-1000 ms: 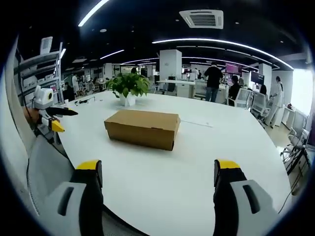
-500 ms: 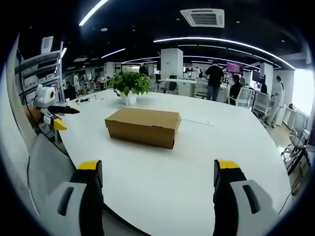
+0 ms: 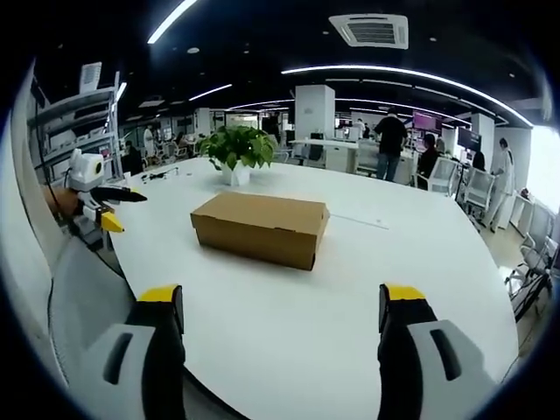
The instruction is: Operate the shoe box by opening the lid, removing the specified soft item, and placing it in the target area until the item is outside and the box remains undamaged.
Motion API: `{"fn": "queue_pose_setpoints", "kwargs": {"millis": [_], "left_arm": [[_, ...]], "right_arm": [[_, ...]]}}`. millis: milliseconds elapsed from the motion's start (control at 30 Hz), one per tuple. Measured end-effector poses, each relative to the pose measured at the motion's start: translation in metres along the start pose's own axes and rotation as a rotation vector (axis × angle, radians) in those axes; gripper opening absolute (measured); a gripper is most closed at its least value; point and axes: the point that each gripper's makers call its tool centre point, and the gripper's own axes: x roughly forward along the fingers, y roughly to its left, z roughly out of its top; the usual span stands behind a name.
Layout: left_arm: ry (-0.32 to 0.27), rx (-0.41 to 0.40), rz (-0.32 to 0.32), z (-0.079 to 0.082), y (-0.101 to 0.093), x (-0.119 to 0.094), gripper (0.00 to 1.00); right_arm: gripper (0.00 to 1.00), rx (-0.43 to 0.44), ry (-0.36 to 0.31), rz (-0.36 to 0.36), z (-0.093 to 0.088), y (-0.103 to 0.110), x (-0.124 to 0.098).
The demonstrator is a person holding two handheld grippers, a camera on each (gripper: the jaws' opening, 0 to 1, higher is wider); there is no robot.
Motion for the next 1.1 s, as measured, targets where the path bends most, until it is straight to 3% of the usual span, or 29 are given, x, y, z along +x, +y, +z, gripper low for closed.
{"fn": "queue_pose_setpoints", "kwargs": {"millis": [400, 1100], "left_arm": [[-0.002, -0.004, 0.007, 0.007, 0.006, 0.016, 0.99], [0.021, -0.023, 0.082, -0.001, 0.028, 0.041, 0.90]], "right_arm": [[0.85, -0.033, 0.022, 0.032, -0.001, -0.007, 0.016], [0.73, -0.089, 0.027, 0.082, 0.009, -0.021, 0.062]]}}
